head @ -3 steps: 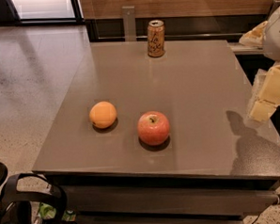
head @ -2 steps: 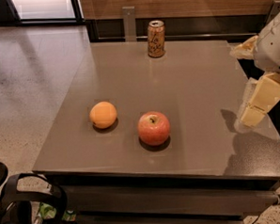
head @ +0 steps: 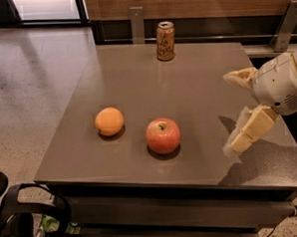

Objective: Move apple near orange can

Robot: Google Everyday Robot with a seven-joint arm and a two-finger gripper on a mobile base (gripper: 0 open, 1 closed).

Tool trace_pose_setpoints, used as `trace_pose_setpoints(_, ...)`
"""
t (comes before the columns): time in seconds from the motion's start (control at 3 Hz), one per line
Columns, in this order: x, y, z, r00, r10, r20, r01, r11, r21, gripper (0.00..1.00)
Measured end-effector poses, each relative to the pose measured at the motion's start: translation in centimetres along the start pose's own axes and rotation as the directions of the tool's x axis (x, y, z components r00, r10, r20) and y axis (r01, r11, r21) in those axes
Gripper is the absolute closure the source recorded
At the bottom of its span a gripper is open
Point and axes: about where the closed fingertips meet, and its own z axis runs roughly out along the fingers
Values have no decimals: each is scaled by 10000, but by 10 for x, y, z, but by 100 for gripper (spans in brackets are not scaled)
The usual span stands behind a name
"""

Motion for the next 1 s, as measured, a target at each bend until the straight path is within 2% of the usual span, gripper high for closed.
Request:
trace_pose_setpoints(0.33,-6,6,14,9880,-344,1503,309,9992,252,0)
trace_pose_setpoints(0.67,-8,6,13,9893,-384,1410,356,9991,225,0)
trace_pose_setpoints(1.0,-14,8,28,9870,-498,1525,506,9987,-18,0)
